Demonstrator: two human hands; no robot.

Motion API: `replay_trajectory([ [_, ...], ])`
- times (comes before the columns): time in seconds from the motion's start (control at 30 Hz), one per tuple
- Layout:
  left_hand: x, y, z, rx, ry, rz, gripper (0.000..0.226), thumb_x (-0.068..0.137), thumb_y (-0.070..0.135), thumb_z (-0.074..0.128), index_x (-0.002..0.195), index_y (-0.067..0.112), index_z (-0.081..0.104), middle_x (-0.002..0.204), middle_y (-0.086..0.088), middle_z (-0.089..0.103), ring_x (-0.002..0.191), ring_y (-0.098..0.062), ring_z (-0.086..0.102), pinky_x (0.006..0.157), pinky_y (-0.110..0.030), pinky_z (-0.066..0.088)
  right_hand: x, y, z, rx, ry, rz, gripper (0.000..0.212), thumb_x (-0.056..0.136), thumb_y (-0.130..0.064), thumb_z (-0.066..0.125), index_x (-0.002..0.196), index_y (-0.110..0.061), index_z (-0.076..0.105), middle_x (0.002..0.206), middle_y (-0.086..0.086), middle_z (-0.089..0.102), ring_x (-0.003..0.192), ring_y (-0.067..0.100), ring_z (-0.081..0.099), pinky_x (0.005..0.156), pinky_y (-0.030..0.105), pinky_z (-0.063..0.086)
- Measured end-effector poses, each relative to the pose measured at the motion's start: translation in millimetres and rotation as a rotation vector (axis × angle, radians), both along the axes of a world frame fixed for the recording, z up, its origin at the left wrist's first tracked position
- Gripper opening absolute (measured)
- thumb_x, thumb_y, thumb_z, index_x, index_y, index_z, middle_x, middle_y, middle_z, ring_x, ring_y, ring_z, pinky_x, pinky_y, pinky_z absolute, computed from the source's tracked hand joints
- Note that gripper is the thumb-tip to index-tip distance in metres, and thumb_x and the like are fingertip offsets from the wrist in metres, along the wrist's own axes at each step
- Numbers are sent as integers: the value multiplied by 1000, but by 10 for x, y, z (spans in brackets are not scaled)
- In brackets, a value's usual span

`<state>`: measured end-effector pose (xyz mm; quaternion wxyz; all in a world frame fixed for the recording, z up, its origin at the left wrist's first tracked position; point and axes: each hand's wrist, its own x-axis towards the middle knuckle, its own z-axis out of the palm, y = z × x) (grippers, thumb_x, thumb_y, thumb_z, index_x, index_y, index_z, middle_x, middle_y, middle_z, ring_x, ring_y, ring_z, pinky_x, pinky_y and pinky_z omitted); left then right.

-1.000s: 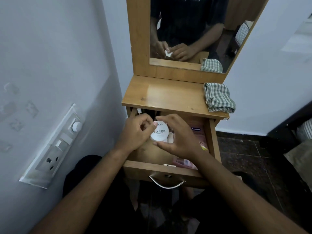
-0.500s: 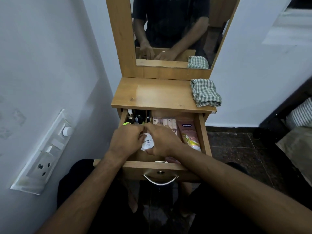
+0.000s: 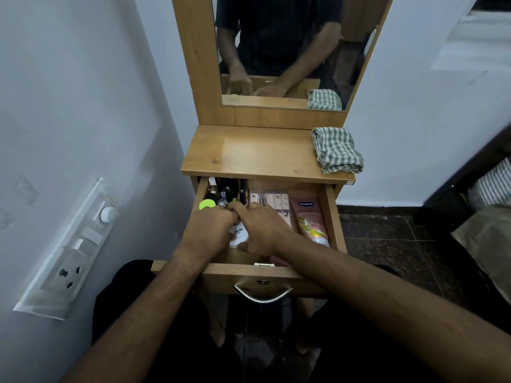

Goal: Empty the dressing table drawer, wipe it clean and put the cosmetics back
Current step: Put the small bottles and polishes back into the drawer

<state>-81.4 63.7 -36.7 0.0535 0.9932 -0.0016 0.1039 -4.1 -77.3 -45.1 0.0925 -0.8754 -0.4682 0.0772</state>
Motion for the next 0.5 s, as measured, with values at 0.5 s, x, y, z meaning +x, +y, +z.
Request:
replay_trajectory([
  [0.5, -323, -457, 373, -517, -281, 4, 6, 90, 23, 69, 91, 21, 75, 89, 11, 74, 76, -1, 62, 71, -23, 51, -476, -962, 452, 593, 224, -343, 23, 82, -25, 81, 103, -27, 72, 88, -14, 70, 76, 2, 65, 69, 22, 57],
])
